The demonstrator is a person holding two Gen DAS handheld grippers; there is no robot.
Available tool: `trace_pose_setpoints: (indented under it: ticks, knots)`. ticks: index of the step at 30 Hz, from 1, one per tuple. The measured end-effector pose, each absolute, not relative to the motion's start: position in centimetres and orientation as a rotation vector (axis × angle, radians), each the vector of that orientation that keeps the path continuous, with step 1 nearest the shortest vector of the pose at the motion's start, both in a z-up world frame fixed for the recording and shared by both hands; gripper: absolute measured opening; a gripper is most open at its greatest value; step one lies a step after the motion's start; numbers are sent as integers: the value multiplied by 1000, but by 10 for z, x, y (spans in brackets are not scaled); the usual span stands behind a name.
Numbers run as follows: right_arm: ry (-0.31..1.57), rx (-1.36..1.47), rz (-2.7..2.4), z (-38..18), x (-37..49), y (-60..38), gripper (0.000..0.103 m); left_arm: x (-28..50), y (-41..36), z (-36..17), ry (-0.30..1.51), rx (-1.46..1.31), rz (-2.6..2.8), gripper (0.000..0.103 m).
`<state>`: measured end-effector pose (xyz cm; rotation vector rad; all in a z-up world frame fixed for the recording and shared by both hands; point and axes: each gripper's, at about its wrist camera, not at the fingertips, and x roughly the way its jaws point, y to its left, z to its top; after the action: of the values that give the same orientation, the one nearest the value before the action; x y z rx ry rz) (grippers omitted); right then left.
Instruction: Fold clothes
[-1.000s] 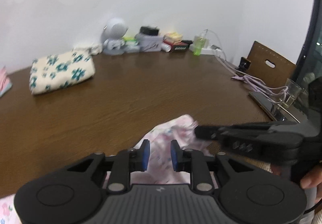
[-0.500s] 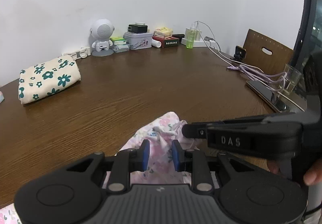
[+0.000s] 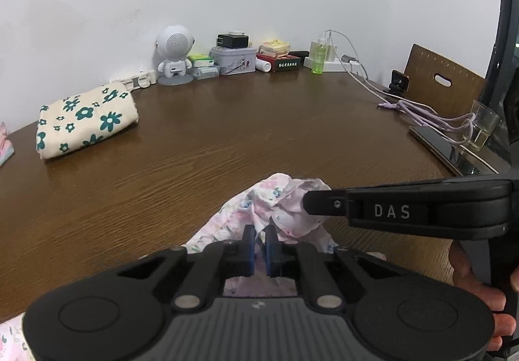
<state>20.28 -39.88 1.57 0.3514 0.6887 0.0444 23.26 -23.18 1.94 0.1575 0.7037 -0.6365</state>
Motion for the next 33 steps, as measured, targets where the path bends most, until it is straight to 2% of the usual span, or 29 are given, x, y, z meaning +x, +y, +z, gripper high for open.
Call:
trace_pose_setpoints:
  ticks: [13,20,27,33]
  knots:
    - [633,389,94,27,191,-404,3,220,-227,38,614,203,-625,1]
    - [662,317,95,28,177,-394,3,208,-227,29,634,257,-625,1]
    - [664,176,114,24,166,-364,3,217,-211,21,694,153,-628,1]
    - [687,150,117,21,165,-361,3,213,-208,19,695,173,-640,1]
